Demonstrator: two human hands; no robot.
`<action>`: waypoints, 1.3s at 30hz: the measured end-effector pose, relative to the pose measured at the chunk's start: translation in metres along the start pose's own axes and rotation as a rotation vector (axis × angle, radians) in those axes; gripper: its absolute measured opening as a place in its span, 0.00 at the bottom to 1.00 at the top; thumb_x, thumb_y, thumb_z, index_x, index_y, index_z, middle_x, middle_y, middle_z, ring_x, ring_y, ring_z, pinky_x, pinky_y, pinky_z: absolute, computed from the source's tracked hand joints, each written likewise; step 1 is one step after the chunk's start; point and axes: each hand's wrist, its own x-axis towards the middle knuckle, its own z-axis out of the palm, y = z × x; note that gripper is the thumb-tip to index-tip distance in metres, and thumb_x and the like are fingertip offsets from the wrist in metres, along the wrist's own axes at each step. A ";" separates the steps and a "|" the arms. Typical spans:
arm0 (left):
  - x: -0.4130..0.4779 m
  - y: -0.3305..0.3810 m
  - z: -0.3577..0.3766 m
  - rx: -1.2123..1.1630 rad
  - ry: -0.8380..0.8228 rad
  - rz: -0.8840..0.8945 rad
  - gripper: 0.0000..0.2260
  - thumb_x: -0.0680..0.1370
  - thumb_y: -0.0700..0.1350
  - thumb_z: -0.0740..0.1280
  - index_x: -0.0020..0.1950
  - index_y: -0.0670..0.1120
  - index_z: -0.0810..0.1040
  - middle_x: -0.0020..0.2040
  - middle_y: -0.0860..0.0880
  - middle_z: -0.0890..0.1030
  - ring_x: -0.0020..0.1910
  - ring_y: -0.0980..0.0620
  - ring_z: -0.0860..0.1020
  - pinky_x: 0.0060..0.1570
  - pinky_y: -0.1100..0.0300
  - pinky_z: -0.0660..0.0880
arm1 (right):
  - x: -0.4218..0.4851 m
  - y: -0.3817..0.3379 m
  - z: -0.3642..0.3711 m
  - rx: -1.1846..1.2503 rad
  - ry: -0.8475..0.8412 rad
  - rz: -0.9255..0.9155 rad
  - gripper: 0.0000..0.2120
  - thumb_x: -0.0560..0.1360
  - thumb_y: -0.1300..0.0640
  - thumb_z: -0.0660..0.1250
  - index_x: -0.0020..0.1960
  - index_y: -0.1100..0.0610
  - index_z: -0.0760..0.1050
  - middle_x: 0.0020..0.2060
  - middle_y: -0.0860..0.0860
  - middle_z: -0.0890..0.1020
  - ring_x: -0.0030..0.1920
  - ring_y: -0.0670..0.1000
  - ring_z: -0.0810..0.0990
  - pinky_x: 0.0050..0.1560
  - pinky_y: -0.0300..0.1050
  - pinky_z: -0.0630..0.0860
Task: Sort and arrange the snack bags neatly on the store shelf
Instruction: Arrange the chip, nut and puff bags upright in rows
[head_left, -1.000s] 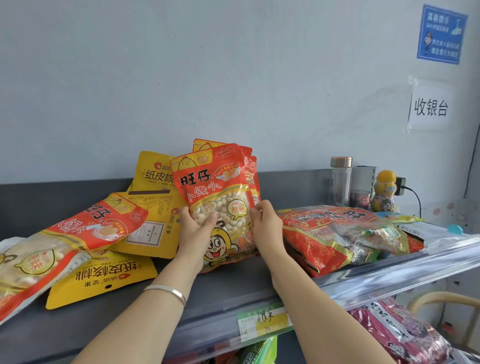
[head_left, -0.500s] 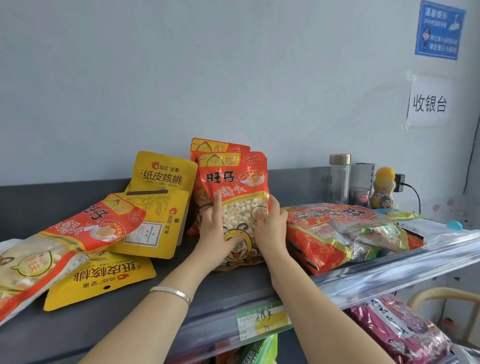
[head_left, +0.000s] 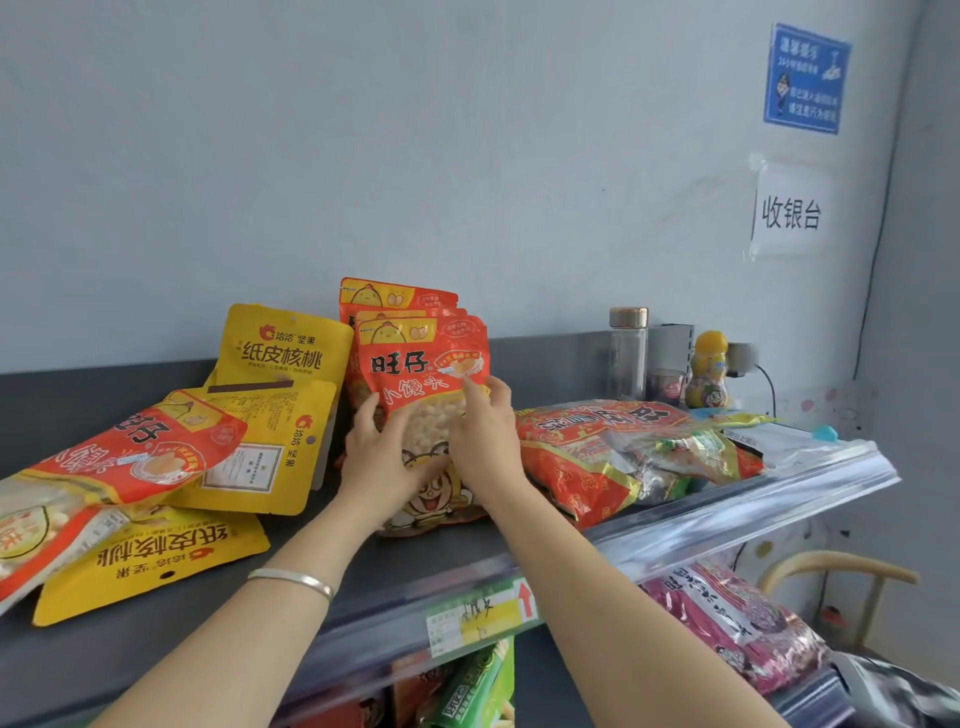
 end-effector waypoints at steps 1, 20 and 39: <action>0.001 0.002 -0.002 0.003 0.049 0.007 0.30 0.72 0.54 0.71 0.71 0.53 0.65 0.76 0.47 0.50 0.73 0.41 0.54 0.69 0.44 0.59 | -0.001 -0.001 -0.009 -0.038 -0.020 -0.055 0.24 0.79 0.63 0.57 0.74 0.55 0.62 0.75 0.57 0.57 0.73 0.59 0.61 0.68 0.54 0.67; -0.026 0.137 0.074 0.308 -0.486 0.433 0.31 0.77 0.54 0.63 0.76 0.57 0.51 0.76 0.50 0.56 0.74 0.46 0.54 0.68 0.44 0.63 | -0.040 0.112 -0.131 -0.327 0.054 0.328 0.20 0.80 0.49 0.55 0.69 0.55 0.69 0.69 0.58 0.68 0.68 0.60 0.67 0.66 0.53 0.64; -0.009 0.155 0.065 0.130 -0.071 0.213 0.14 0.80 0.41 0.57 0.57 0.50 0.81 0.55 0.45 0.81 0.54 0.40 0.78 0.47 0.51 0.75 | -0.044 0.105 -0.125 0.903 0.340 0.809 0.30 0.74 0.48 0.69 0.71 0.56 0.62 0.57 0.56 0.74 0.55 0.56 0.77 0.47 0.49 0.79</action>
